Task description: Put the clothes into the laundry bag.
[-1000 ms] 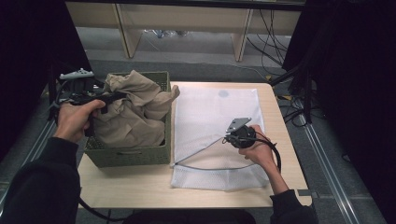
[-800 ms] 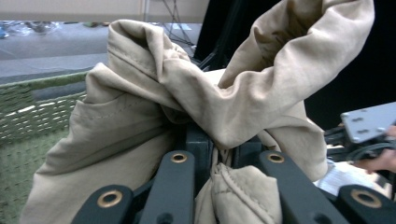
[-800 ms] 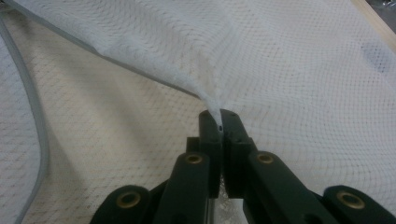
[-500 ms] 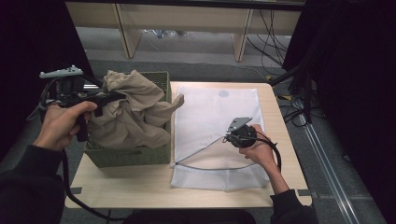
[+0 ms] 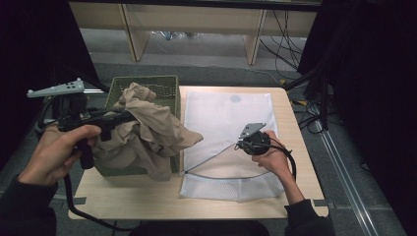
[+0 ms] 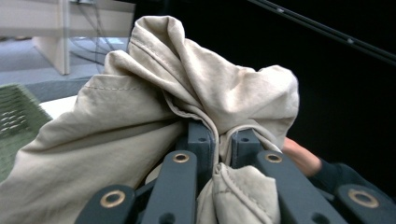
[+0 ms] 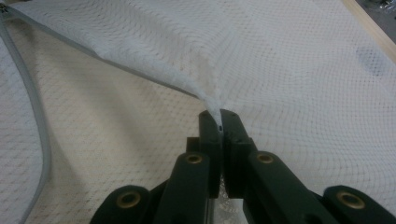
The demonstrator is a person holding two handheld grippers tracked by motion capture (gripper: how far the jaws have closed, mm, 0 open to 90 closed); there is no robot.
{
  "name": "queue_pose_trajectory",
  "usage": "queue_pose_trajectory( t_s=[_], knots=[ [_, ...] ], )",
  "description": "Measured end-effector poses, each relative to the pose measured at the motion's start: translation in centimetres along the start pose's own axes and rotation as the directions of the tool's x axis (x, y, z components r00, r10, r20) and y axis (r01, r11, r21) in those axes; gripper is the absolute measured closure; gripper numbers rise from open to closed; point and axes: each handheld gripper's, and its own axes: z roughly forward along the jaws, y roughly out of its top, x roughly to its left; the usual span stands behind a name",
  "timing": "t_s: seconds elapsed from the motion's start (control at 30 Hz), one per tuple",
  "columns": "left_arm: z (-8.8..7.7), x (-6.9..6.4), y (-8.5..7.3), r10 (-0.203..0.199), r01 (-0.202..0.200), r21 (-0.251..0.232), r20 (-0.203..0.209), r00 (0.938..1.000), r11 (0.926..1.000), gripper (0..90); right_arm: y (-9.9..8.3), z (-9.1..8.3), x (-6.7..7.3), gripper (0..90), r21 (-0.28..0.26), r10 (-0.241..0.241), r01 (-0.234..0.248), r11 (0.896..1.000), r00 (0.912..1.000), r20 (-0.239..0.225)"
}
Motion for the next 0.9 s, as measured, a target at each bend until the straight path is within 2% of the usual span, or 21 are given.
queue_pose_trajectory(
  t_s=[0.1, 0.13, 0.17, 0.2, 0.27, 0.33, 0.43, 0.47, 0.5, 0.53, 0.57, 0.63, 0.67, 0.7, 0.73, 0.77, 0.8, 0.83, 0.87, 0.9],
  knots=[
    [0.4, -1.7, 0.2, 0.000, 0.000, -0.008, 0.036, 0.9993, 1.0000, 82.4, 0.0, 0.0, 0.0, 89.5, 0.002, 0.001, -0.001, 1.000, 1.0000, -0.002],
    [0.6, -2.3, 0.5, 0.021, -0.021, -0.009, 0.058, 0.9981, 0.9997, 82.4, 0.0, 0.0, -0.1, 89.5, -0.007, -0.012, 0.012, 1.000, 0.9999, 0.001],
    [0.9, -3.3, 0.8, 0.026, -0.025, -0.014, 0.094, 0.9953, 0.9996, 82.4, 0.0, -0.1, 0.0, 89.5, 0.003, 0.010, -0.010, 1.000, 0.9999, -0.005],
    [0.9, -3.3, 0.8, 0.026, -0.025, -0.014, 0.094, 0.9953, 0.9996, 82.4, 0.0, -0.1, 0.0, 89.5, 0.003, 0.010, -0.010, 1.000, 0.9999, -0.005],
    [1.4, -4.6, 1.1, 0.034, -0.034, -0.001, 0.126, 0.9914, 0.9994, 82.4, 0.0, -0.1, 0.1, 89.5, 0.004, 0.021, -0.021, 1.000, 0.9998, -0.004],
    [2.3, -5.9, 1.3, 0.052, -0.054, 0.009, 0.171, 0.9839, 0.9985, 82.4, 0.0, -0.1, 0.1, 89.5, 0.000, 0.023, -0.023, 1.000, 0.9997, -0.003],
    [3.8, -7.1, 1.2, 0.051, -0.058, 0.026, 0.200, 0.9784, 0.9980, 82.4, 0.1, -0.2, 0.1, 89.5, -0.001, 0.029, -0.029, 1.000, 0.9996, 0.001],
    [5.2, -7.4, 1.0, 0.056, -0.065, 0.034, 0.220, 0.9739, 0.9973, 82.4, 0.1, -0.2, 0.1, 89.5, -0.002, 0.023, -0.023, 1.000, 0.9997, 0.003],
    [5.2, -7.4, 1.0, 0.056, -0.065, 0.034, 0.220, 0.9739, 0.9973, 82.3, 0.1, -0.2, 0.1, 89.5, -0.002, 0.024, -0.024, 1.000, 0.9997, 0.004],
    [6.0, -7.4, 0.8, 0.049, -0.061, 0.042, 0.242, 0.9691, 0.9973, 82.3, 0.1, -0.2, 0.1, 89.5, -0.002, 0.024, -0.024, 1.000, 0.9997, 0.004],
    [6.9, -7.4, 0.5, 0.041, -0.054, 0.044, 0.245, 0.9686, 0.9976, 82.3, 0.1, -0.2, 0.1, 89.5, -0.002, 0.024, -0.024, 1.000, 0.9997, 0.004],
    [9.2, -7.2, -0.6, 0.037, -0.060, 0.080, 0.263, 0.9641, 0.9950, 82.2, 0.1, -0.2, 0.1, 89.5, -0.001, 0.035, -0.035, 0.999, 0.9994, 0.001],
    [11.1, -6.9, -1.8, 0.014, -0.044, 0.106, 0.269, 0.9631, 0.9934, 82.2, 0.1, -0.3, -0.1, 89.6, -0.007, 0.015, -0.015, 1.000, 0.9999, -0.007],
    [11.1, -6.9, -1.8, 0.014, -0.044, 0.106, 0.269, 0.9631, 0.9934, 82.2, 0.1, -0.3, -0.1, 89.6, -0.007, 0.015, -0.015, 1.000, 0.9999, -0.007],
    [13.4, -6.5, -3.2, 0.005, -0.044, 0.138, 0.267, 0.9637, 0.9895, 82.1, 0.1, -0.4, -0.2, 89.6, -0.019, 0.019, -0.019, 1.000, 0.9998, -0.005],
    [13.4, -6.5, -3.2, 0.005, -0.044, 0.138, 0.267, 0.9637, 0.9895, 82.1, 0.1, -0.4, -0.2, 89.6, -0.019, 0.019, -0.019, 1.000, 0.9998, -0.005],
    [14.6, -6.2, -3.9, 0.002, -0.044, 0.152, 0.265, 0.9642, 0.9874, 82.1, 0.1, -0.5, -0.2, 89.6, -0.024, 0.029, -0.029, 0.999, 0.9996, 0.002],
    [15.8, -5.8, -4.7, 0.010, -0.054, 0.168, 0.254, 0.9673, 0.9843, 82.1, 0.1, -0.6, -0.5, 89.7, -0.029, 0.011, -0.011, 1.000, 0.9999, -0.005],
    [18.3, -4.9, -6.4, -0.034, -0.018, 0.197, 0.258, 0.9657, 0.9802, 82.0, 0.1, -1.0, -0.7, 89.7, -0.039, 0.010, -0.010, 0.999, 0.9999, 0.003],
    [18.3, -4.9, -6.4, -0.034, -0.018, 0.197, 0.258, 0.9657, 0.9802, 82.0, 0.1, -1.0, -0.7, 89.7, -0.039, 0.010, -0.010, 0.999, 0.9999, 0.003]
  ],
)
